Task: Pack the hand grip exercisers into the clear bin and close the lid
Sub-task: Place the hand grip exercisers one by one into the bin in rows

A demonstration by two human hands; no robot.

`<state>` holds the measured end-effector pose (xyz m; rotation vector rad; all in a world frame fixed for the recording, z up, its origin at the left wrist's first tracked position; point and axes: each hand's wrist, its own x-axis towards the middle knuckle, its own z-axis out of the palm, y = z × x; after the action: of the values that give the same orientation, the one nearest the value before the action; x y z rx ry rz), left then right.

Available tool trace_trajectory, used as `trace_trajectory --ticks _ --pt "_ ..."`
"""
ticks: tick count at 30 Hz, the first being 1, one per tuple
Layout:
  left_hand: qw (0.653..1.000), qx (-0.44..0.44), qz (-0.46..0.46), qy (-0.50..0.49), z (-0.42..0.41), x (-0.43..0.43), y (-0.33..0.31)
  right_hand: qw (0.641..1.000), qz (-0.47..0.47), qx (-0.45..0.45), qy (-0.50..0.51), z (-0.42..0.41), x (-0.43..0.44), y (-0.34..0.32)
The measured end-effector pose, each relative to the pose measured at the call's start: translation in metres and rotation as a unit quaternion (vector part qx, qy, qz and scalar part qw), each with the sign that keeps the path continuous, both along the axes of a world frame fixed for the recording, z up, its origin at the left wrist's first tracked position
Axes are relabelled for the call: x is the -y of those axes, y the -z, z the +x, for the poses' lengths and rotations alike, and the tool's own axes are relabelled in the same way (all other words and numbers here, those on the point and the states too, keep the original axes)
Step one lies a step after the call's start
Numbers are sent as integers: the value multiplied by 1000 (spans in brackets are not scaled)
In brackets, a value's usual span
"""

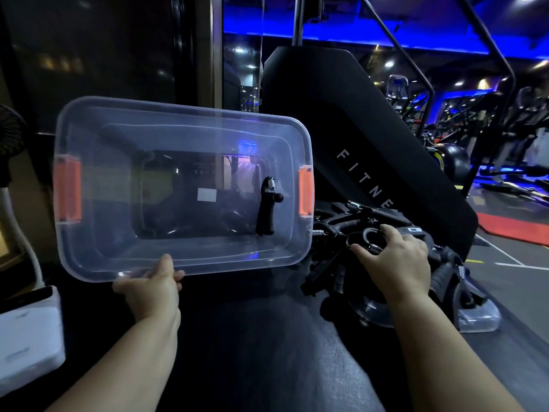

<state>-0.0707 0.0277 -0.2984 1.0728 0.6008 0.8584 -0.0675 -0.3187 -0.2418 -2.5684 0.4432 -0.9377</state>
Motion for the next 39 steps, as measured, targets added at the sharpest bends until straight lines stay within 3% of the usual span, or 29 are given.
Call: trace_trajectory --ticks 9,14,19,27,36,39 --pt "1000 2 -1 -2 0 0 -2 998 18 56 2 0 -3 0" --pt "1000 -1 -3 -2 0 0 -1 993 22 99 -51 -3 -8 -1" --pt "1000 -2 -5 1 1 -1 0 984 -26 139 -109 -4 -17 1" --pt "1000 1 -7 1 2 -3 3 964 -126 202 -115 -4 -19 0" --pt "1000 4 -4 2 -1 0 -1 905 -144 332 -222 -20 -38 -14" --pt "1000 11 3 2 -3 2 -3 896 -132 331 -266 -28 -48 -17"
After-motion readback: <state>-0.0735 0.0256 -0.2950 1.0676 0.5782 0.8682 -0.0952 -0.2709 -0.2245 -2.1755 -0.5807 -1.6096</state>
